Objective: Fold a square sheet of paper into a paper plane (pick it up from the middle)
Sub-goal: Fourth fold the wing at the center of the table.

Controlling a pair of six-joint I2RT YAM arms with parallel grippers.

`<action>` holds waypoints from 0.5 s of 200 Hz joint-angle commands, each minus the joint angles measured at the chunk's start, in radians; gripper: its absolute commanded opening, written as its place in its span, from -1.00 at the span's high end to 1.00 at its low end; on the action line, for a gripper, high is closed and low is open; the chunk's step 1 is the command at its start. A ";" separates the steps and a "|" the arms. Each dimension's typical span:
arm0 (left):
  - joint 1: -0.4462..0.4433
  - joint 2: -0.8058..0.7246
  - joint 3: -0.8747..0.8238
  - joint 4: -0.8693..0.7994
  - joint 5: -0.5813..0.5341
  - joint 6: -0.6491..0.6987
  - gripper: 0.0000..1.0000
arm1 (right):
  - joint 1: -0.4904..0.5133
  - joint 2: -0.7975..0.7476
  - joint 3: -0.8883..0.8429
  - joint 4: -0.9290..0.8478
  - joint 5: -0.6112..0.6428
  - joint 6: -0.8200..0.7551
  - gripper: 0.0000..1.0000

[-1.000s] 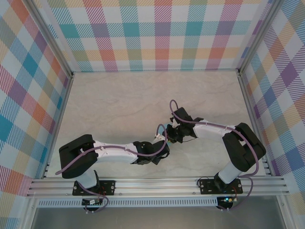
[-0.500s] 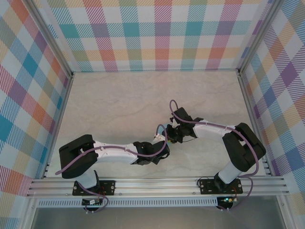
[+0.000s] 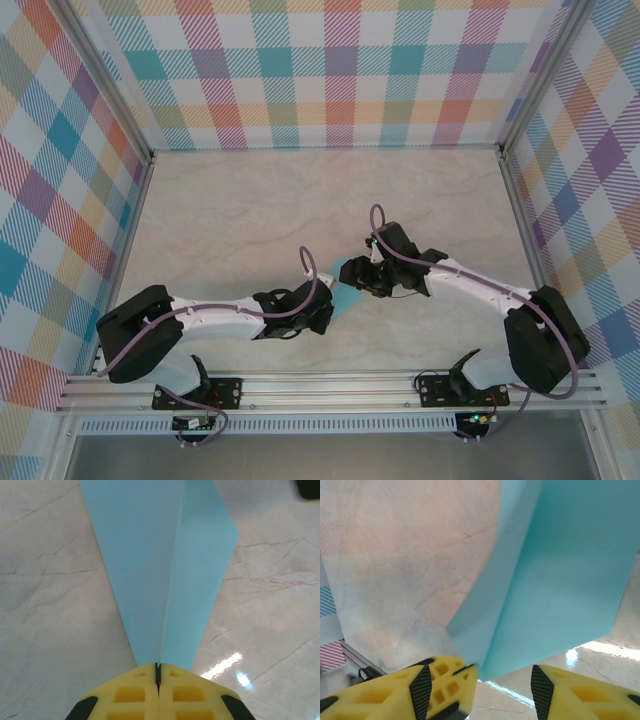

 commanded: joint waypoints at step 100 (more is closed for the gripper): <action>0.100 -0.009 -0.114 0.162 0.178 -0.109 1.00 | 0.008 0.030 -0.048 0.090 -0.095 -0.038 0.51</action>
